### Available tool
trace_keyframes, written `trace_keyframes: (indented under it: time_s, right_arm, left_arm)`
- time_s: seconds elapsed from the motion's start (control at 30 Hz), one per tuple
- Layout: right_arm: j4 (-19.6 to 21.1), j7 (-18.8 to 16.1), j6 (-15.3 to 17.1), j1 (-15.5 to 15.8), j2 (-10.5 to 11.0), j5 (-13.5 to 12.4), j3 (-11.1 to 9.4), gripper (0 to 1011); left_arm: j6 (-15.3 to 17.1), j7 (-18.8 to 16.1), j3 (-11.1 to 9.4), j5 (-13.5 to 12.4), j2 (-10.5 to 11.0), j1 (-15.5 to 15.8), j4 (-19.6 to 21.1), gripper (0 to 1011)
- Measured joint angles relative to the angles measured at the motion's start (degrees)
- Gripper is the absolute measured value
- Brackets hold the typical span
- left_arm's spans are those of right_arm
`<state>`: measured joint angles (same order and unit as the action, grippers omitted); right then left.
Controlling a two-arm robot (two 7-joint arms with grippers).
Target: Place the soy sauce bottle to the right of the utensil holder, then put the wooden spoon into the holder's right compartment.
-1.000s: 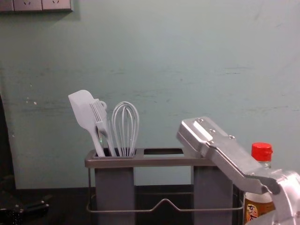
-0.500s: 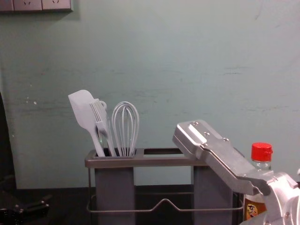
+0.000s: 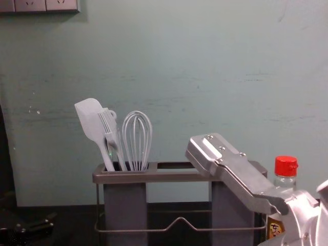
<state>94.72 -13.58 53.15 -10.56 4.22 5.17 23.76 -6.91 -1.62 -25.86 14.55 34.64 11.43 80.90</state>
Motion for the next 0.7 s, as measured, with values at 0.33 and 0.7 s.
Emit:
trace_keyframes:
  time_s: [0.33,0.7]
  right_arm:
    - [-1.0,-0.2,-1.1,0.0,-1.0,1.2,-0.7,1003]
    - [-1.7,-0.6,-2.2,0.3,-1.9,2.6,-1.5,1003]
  left_arm:
    - [0.0,0.0,0.0,0.0,0.0,0.0,0.0,1011]
    - [0.0,0.0,0.0,0.0,0.0,0.0,0.0,1012]
